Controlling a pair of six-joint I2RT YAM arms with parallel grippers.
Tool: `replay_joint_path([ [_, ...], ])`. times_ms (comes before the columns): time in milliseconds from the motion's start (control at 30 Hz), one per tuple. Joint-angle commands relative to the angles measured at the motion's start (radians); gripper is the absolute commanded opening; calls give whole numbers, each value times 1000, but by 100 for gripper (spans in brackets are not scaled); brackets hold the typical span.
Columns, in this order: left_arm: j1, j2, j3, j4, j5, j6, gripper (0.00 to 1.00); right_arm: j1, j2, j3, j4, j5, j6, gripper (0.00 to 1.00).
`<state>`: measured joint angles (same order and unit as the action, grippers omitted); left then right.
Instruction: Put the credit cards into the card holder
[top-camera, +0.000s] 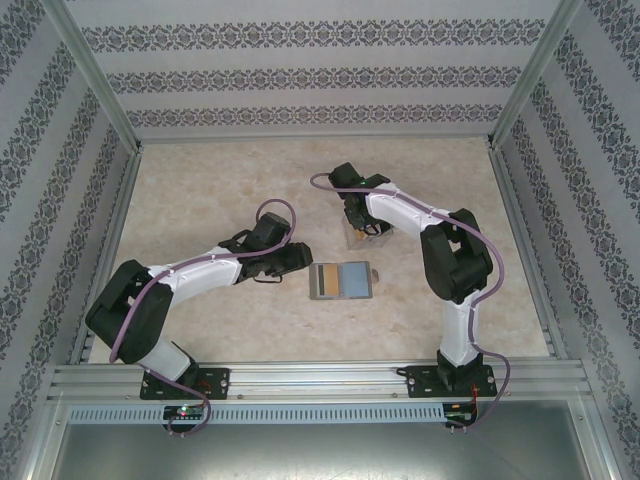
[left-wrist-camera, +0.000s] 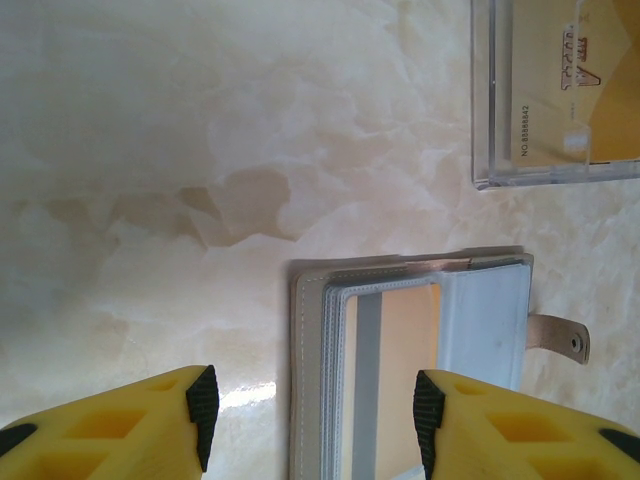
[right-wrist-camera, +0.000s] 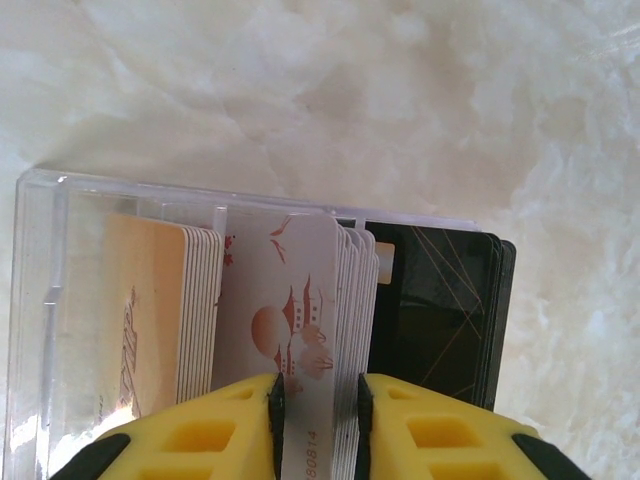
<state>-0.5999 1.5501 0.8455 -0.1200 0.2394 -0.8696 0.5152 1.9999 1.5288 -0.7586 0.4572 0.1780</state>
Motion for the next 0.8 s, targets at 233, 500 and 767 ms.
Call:
replay_joint_path([
  [233, 12, 16, 11, 21, 17, -9, 56, -6, -46, -24, -4, 29, -7, 23],
  [500, 12, 17, 4, 20, 19, -12, 56, -18, -50, -34, -6, 8, 1, 16],
  [767, 12, 18, 8, 19, 18, -12, 56, -18, -68, -41, 0, 9, 2, 9],
])
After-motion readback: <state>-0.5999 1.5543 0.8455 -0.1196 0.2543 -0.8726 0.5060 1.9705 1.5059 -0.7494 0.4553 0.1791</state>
